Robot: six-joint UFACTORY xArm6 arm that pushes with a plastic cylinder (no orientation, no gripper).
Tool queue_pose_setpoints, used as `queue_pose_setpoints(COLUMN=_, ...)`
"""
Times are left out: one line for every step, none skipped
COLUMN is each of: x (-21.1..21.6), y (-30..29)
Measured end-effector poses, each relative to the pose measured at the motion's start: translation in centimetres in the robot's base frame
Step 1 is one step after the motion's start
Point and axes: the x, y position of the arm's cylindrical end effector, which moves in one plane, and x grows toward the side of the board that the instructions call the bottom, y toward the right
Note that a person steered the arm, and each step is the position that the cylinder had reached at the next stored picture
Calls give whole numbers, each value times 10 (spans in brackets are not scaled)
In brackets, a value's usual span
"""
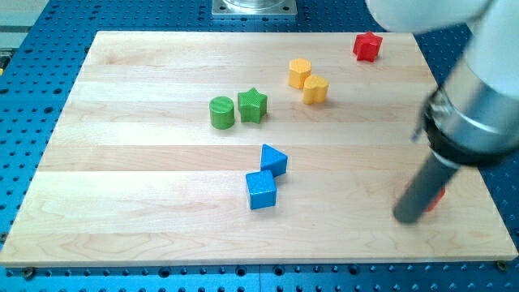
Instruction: Move the red circle towards center right
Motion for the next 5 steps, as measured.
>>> queue_pose_setpoints(x=-51, y=18)
queue_pose_setpoints(x=10, y=-53)
queue_pose_setpoints(x=41, y=-1)
queue_pose_setpoints(x=-5, y=22)
queue_pose_setpoints(x=0, y=-5)
